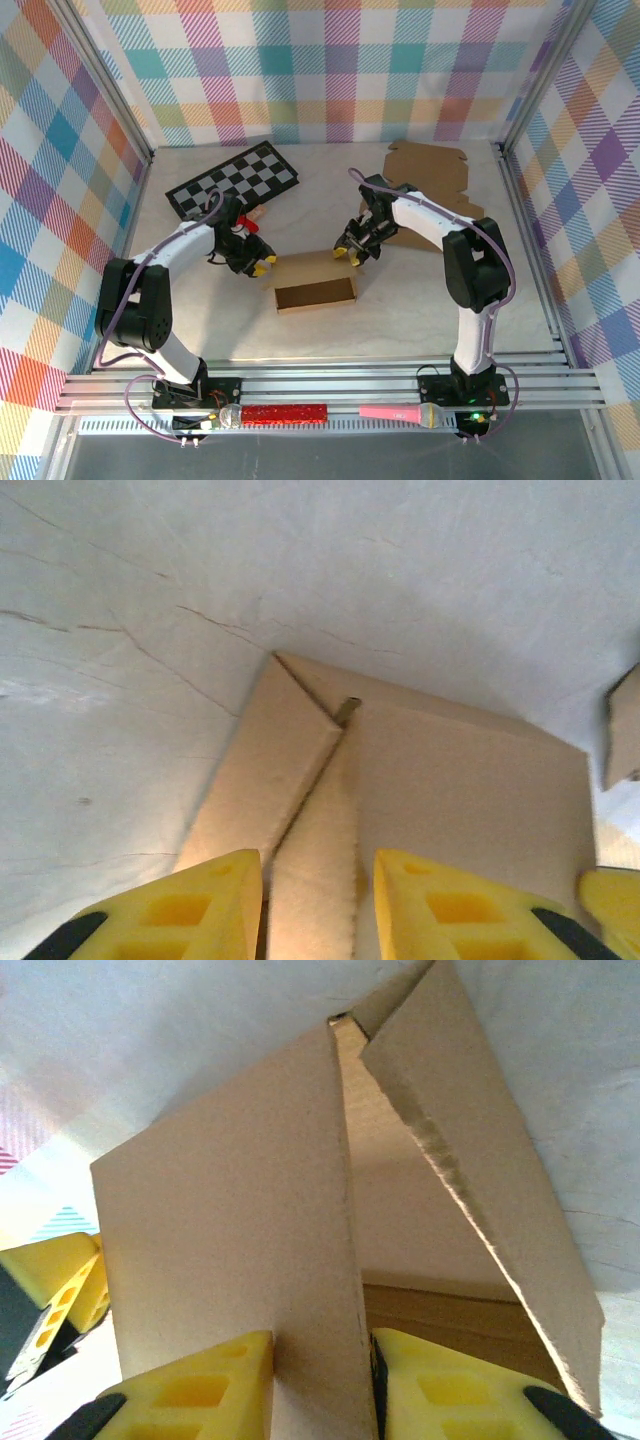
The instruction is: Fold the paper box
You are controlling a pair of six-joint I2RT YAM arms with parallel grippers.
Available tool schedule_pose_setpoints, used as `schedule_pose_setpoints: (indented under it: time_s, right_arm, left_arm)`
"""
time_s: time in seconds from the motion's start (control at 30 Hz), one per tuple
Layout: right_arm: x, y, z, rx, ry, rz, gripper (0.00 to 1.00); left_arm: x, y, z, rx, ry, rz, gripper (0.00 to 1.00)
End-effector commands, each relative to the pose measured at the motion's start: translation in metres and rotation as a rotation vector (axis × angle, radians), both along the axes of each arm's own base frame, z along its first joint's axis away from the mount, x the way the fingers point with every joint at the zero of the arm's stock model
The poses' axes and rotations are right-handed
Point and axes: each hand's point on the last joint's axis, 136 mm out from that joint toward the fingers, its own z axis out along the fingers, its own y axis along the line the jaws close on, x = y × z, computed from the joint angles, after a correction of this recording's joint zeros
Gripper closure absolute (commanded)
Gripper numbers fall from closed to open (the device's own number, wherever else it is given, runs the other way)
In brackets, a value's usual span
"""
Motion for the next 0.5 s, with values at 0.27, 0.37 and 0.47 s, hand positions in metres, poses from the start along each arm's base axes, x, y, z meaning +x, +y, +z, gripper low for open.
schedule_pose_setpoints:
  time_s: [0.27,0.37,0.47]
  right_arm:
    - [-0.025,-0.018,0.006,-0.116,-0.023,0.101,0.68]
    - [-0.029,-0.022,0.005,-0.143,-0.023,0.130,0.66]
    - [-0.030,-0.025,0.005,-0.165,-0.028,0.148,0.65]
  left_arm:
    - [-0.020,-0.013,0.001,0.062,-0.037,-0.142,0.60]
    - [-0.027,-0.017,0.001,0.068,-0.058,-0.158,0.59]
    - [-0.035,-0.017,0.003,0.092,-0.086,-0.173,0.59]
